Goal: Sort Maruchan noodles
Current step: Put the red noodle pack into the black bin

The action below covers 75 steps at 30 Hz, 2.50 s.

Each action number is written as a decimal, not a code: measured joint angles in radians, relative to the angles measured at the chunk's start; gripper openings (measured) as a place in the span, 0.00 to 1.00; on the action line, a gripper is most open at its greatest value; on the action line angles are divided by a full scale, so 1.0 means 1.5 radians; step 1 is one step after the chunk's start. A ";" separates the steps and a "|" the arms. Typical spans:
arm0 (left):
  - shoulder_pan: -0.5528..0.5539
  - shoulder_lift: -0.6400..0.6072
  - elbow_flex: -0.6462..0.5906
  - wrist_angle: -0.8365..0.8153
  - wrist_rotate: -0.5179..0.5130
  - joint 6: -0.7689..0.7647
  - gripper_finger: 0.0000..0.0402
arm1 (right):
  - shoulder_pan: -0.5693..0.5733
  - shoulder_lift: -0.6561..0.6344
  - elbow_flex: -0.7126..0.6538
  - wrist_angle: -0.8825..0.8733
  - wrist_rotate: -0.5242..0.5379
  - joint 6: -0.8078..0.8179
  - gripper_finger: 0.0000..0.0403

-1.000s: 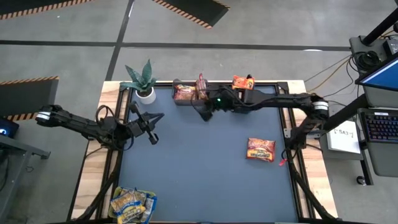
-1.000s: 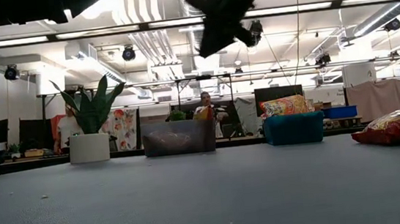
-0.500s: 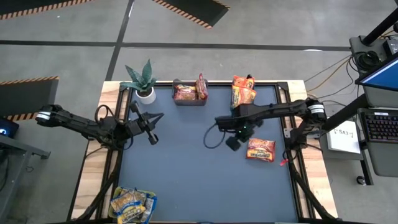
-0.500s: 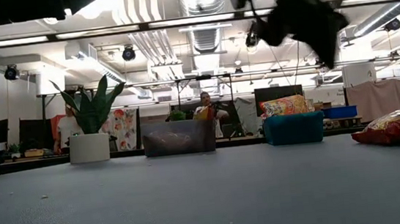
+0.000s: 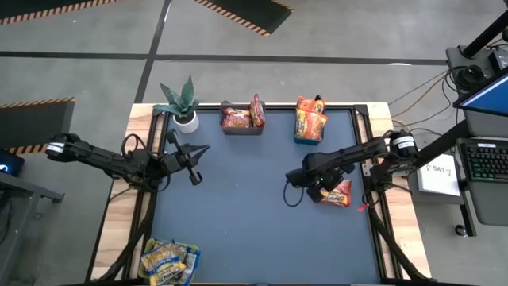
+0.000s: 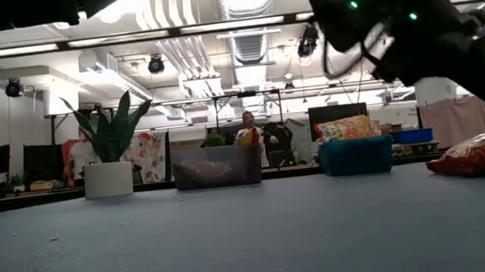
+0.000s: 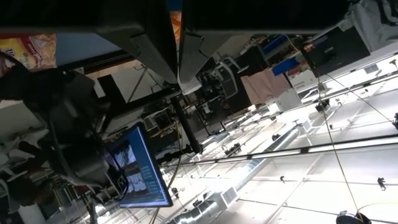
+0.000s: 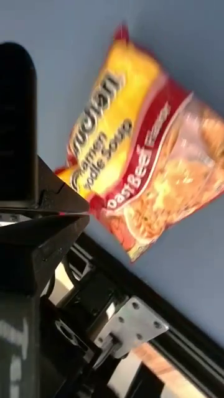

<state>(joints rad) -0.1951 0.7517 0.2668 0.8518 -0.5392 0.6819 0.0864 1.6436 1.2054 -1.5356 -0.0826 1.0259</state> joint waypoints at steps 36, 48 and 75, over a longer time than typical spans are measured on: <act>0.001 0.115 0.000 -0.003 -0.001 -0.044 0.00 | 0.038 -0.054 0.039 0.765 0.101 -0.386 0.02; 0.001 0.228 0.012 -0.219 0.000 -0.395 0.00 | -0.036 -0.054 -0.196 1.096 0.109 -0.367 0.02; 0.015 0.286 0.213 -0.720 0.272 -0.909 0.01 | -0.126 -0.016 -0.228 1.317 0.154 -0.606 0.02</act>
<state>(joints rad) -0.1730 1.1806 0.5870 -0.2288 -0.1310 -0.6823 -0.1031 1.6203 0.8627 0.4401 0.1489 0.1176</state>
